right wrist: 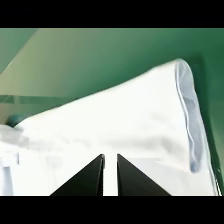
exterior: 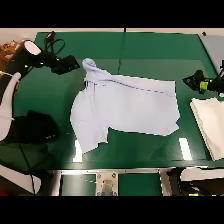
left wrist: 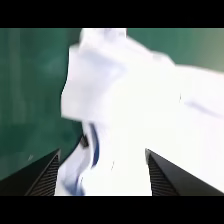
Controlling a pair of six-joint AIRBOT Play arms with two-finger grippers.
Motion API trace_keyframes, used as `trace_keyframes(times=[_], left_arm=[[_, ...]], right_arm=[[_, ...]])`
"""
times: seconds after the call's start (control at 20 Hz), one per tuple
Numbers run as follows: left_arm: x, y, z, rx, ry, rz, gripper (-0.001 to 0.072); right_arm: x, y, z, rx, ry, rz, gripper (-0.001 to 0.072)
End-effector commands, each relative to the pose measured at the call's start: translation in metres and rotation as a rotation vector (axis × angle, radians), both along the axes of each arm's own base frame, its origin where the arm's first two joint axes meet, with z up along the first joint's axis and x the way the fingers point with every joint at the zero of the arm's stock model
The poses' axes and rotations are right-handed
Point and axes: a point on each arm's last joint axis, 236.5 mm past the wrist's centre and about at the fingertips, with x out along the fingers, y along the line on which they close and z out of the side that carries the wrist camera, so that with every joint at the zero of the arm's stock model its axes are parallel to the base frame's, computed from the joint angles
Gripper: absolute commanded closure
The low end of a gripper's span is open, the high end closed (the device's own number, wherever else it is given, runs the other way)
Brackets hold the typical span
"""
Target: Fold the shirts.
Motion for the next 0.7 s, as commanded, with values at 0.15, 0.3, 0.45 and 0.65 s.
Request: trace_keyframes(times=[0.15, 0.3, 0.45, 0.65], left_arm=[[-0.076, 0.042, -0.008, 0.011, 0.278, -0.183, 0.0685], [-0.104, 0.042, -0.012, 0.016, 0.377, -0.242, 0.0687], [-0.148, 0.052, -0.033, 0.058, 0.446, -0.217, 0.0687], [-0.201, 0.065, -0.073, 0.037, 0.464, -0.063, 0.0685]], right_arm=[[-0.044, 0.014, 0.002, 0.115, 0.064, 0.078, 0.0698], [-0.075, 0.029, 0.003, 0.1, 0.098, 0.067, 0.0698], [-0.129, 0.017, -0.01, -0.041, 0.198, -0.004, 0.0698], [-0.165, 0.019, -0.013, -0.107, 0.206, -0.125, 0.0697]])
